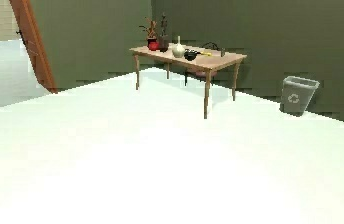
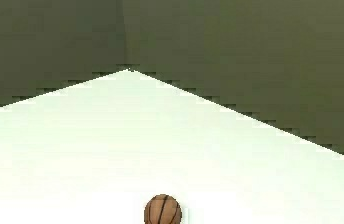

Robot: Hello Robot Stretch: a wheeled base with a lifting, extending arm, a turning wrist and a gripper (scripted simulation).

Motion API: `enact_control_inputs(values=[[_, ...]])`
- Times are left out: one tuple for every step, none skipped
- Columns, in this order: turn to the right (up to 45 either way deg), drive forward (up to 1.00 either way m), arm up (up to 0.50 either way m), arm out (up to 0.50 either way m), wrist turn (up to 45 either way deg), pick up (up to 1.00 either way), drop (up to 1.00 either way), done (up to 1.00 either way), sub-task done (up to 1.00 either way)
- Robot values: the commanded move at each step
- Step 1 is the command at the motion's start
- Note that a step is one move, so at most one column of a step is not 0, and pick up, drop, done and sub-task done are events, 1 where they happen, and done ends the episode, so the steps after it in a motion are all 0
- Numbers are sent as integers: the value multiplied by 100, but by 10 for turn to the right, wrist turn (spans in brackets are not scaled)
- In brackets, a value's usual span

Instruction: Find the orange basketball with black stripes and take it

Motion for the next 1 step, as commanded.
enact_control_inputs(values=[[0,0,0,0,0,0,0,100,0]])
